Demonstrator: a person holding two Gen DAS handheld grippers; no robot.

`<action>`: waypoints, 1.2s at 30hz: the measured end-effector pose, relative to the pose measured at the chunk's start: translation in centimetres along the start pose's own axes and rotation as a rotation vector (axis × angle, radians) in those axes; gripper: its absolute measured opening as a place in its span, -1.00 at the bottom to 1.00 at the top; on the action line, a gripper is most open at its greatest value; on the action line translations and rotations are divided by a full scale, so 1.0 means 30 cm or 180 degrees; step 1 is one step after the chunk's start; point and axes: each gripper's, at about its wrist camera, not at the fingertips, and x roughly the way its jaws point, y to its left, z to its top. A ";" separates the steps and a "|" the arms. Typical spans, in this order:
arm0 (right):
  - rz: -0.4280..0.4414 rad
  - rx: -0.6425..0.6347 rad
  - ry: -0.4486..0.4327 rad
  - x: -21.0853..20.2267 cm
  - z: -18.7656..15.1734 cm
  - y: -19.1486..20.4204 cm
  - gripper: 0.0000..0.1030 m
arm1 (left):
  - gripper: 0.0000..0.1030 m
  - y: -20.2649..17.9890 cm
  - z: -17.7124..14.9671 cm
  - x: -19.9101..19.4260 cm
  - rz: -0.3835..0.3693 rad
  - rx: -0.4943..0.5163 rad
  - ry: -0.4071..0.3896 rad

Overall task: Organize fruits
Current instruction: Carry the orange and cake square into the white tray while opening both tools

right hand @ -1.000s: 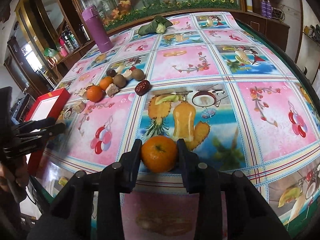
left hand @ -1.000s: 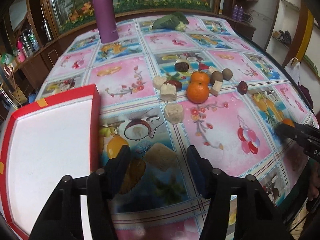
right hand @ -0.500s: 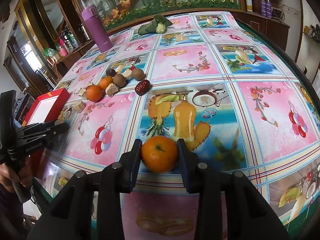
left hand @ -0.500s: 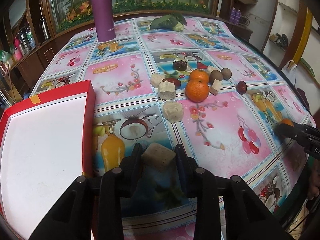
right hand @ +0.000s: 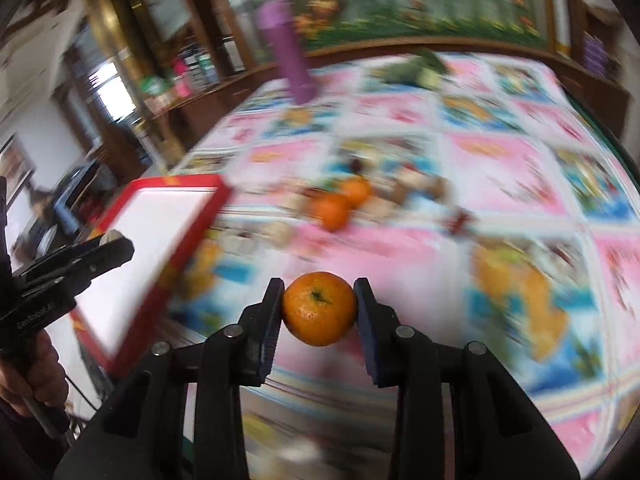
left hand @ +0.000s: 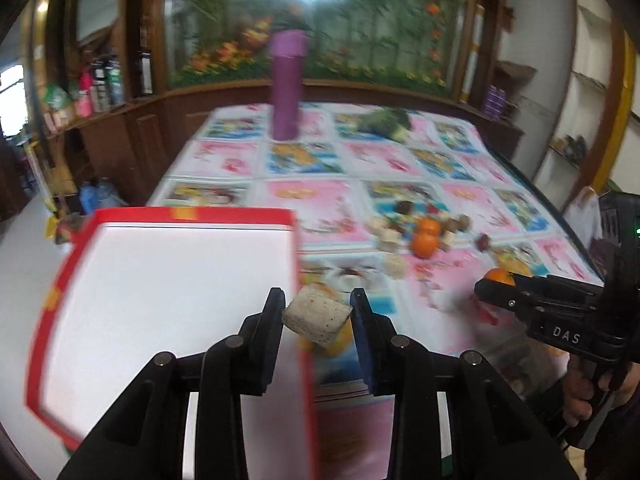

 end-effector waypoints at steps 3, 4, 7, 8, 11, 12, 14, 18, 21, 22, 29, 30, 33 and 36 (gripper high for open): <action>0.0230 -0.0242 0.0023 0.057 0.043 0.161 -0.27 | -0.36 0.121 -0.017 -0.031 0.0404 -0.0139 -0.0077; 0.0291 -0.0317 0.0036 0.074 0.051 0.209 -0.27 | -0.36 0.158 -0.025 -0.033 0.0543 -0.0170 -0.0078; 0.0458 -0.0578 0.0080 0.132 0.065 0.361 -0.27 | -0.36 0.251 -0.058 -0.033 0.0845 -0.0256 -0.0037; 0.0494 -0.0654 0.0102 0.152 0.066 0.406 -0.27 | -0.36 0.272 -0.068 -0.030 0.0907 -0.0276 -0.0016; 0.0584 -0.0819 0.0204 0.213 0.059 0.507 -0.27 | -0.36 0.336 -0.108 -0.013 0.1054 -0.0351 0.0107; 0.0603 -0.0863 0.0240 0.233 0.055 0.535 -0.27 | -0.36 0.348 -0.118 -0.007 0.1095 -0.0360 0.0138; 0.0597 -0.0938 0.0351 0.279 0.044 0.577 -0.27 | -0.36 0.372 -0.135 0.009 0.1155 -0.0394 0.0200; 0.0555 -0.0967 0.0534 0.354 0.026 0.608 -0.27 | -0.35 0.392 -0.153 0.029 0.1239 -0.0434 0.0296; 0.0501 -0.0959 0.0614 0.389 0.025 0.608 -0.27 | -0.35 0.407 -0.166 0.036 0.1293 -0.0423 0.0355; 0.0498 -0.0958 0.0643 0.396 0.024 0.607 -0.27 | -0.35 0.408 -0.169 0.040 0.1309 -0.0418 0.0373; 0.0714 -0.0905 0.0549 0.348 0.043 0.567 -0.15 | 0.14 0.393 -0.163 0.025 0.1420 -0.0436 0.0391; 0.0749 -0.0850 0.0442 0.324 0.055 0.543 -0.09 | 0.15 0.379 -0.156 0.014 0.1430 -0.0406 0.0366; 0.0792 -0.0654 0.0175 0.259 0.090 0.444 0.05 | 0.16 0.348 -0.136 0.010 0.1419 -0.0355 0.0336; 0.0690 -0.0441 0.0016 0.208 0.113 0.309 0.06 | 0.16 0.296 -0.108 0.009 0.1349 -0.0276 0.0299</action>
